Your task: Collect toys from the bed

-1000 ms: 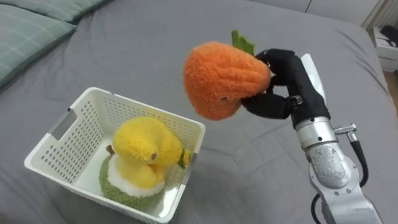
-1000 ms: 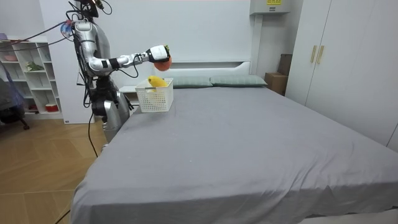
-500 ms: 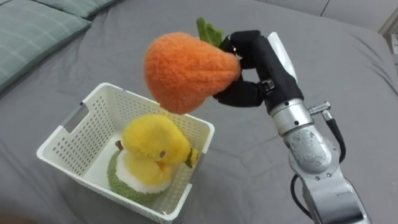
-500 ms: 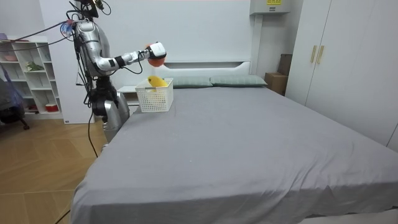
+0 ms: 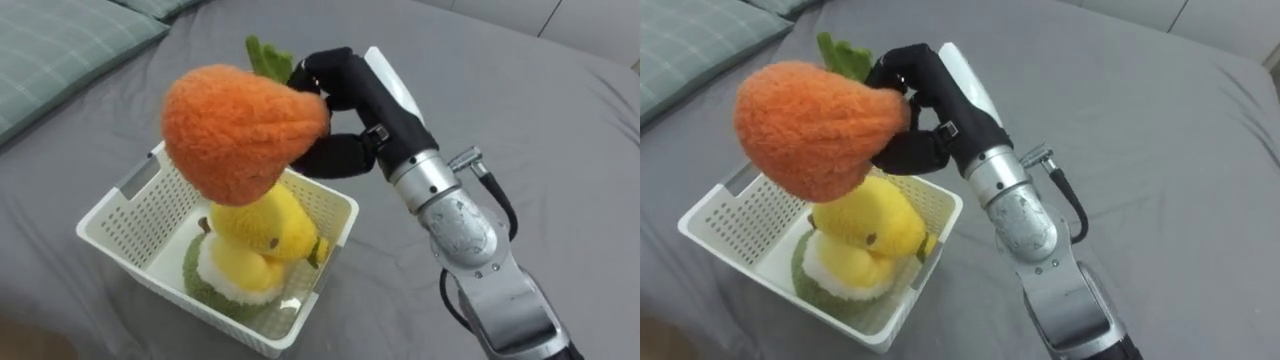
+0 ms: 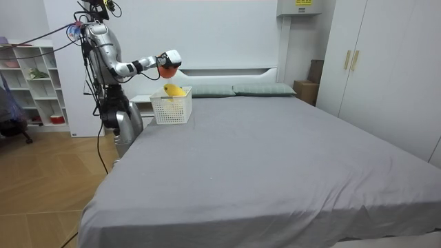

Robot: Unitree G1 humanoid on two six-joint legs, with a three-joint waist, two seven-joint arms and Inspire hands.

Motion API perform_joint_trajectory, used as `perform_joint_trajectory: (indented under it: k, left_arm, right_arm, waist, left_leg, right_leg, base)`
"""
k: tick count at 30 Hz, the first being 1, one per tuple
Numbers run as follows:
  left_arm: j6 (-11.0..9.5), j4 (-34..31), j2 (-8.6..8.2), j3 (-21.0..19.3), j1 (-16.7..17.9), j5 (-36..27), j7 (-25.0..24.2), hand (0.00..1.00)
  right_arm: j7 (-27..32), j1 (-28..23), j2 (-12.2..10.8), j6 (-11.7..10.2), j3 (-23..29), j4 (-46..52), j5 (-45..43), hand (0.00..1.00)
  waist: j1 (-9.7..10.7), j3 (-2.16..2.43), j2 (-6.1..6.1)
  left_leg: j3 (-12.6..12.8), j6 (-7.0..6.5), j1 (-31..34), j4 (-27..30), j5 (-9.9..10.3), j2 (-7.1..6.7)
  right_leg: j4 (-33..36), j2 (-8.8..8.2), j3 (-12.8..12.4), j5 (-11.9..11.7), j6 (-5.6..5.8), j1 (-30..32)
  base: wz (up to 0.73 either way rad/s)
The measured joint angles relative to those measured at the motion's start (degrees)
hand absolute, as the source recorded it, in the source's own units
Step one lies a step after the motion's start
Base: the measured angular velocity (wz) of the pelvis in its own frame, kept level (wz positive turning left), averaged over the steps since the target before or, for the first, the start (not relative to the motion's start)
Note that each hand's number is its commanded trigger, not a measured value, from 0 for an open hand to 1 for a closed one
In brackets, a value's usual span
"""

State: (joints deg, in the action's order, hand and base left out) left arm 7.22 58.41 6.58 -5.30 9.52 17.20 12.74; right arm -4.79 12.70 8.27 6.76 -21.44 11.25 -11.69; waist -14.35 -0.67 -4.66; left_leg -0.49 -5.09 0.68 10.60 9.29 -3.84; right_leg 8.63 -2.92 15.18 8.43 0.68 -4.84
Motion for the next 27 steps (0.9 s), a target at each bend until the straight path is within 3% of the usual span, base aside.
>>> perform_joint_trajectory:
  k: [10, 27]
  left_arm:
    - [-0.1, -1.3, 0.03, -0.1, 0.0, -0.1, -0.9, 0.00]
    - [-0.3, -1.5, 0.05, -0.1, 0.1, 0.0, -1.1, 0.00]
  right_arm:
    - [0.4, -0.1, -0.9, 0.9, -0.4, -6.2, -1.3, 0.00]
    - [0.2, -0.9, -0.7, 0.8, -0.3, -6.5, -1.2, 0.00]
  waist:
    - [-0.2, 0.12, -0.55]
    - [0.0, 0.00, -0.44]
  left_leg:
    - [-1.1, 0.01, 0.8, 0.4, 0.0, -0.19]
    - [-1.2, 0.00, 0.8, 0.7, 0.0, -0.28]
  right_leg:
    - [0.0, -0.05, 0.8, 0.0, 0.00, 0.2]
    - [0.0, -0.05, 0.6, 0.0, 0.00, 0.2]
  base:
    - [0.05]
    - [0.00]
